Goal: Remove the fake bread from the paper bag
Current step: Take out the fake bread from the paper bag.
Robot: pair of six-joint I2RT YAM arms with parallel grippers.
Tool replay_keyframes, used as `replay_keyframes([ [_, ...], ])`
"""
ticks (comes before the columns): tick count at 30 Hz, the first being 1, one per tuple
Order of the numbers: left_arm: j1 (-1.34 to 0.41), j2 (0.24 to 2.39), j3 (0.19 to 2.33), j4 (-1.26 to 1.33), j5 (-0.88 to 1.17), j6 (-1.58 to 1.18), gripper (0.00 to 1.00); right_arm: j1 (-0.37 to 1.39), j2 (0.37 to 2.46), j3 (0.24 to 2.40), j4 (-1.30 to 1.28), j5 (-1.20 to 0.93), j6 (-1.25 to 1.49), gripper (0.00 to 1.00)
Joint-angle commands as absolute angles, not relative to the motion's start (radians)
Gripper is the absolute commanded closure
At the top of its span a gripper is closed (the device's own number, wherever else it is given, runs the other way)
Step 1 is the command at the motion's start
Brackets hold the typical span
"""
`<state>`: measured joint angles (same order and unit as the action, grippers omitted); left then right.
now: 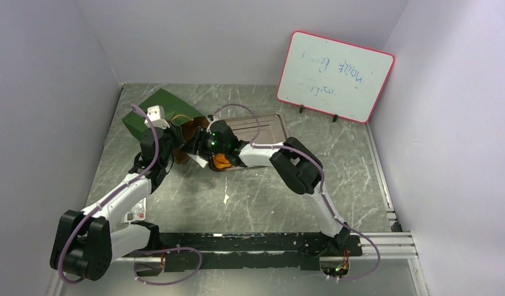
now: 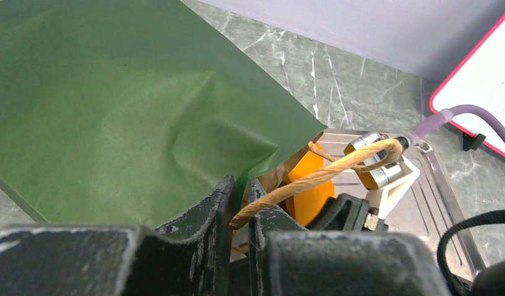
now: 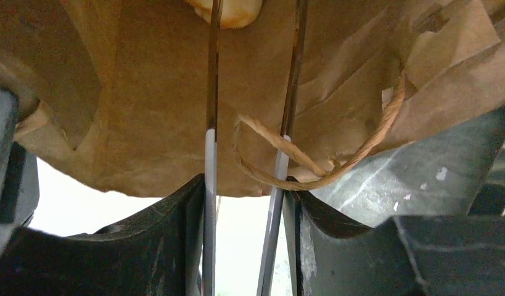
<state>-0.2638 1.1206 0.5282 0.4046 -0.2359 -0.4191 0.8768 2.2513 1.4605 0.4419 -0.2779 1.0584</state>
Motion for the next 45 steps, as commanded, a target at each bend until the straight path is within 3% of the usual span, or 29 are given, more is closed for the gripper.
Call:
replay_keyframes([
  [1,-0.256,1.127,0.548,0.41,-0.205,-0.428,0.93,0.865,2.288,1.528,0.464,-0.299,1.058,0.55],
  [3,-0.256,1.128,0.543,0.415,-0.206,-0.43,0.93,0.862,2.3,1.543,0.464,-0.3,1.061,0.59],
  [9,-0.256,1.135,0.541,0.425,-0.214,-0.436,0.93,0.852,2.311,1.532,0.495,-0.327,1.089,0.91],
  [13,-0.256,1.142,0.546,0.421,-0.245,-0.451,0.93,0.852,2.244,1.457,0.488,-0.285,1.059,1.0],
  [32,-0.256,1.254,0.658,0.414,-0.385,-0.521,0.93,0.925,1.739,1.035,0.358,-0.111,0.963,1.0],
  [45,-0.256,1.254,0.688,0.381,-0.465,-0.529,0.93,1.052,1.283,0.77,0.093,0.103,0.949,1.0],
])
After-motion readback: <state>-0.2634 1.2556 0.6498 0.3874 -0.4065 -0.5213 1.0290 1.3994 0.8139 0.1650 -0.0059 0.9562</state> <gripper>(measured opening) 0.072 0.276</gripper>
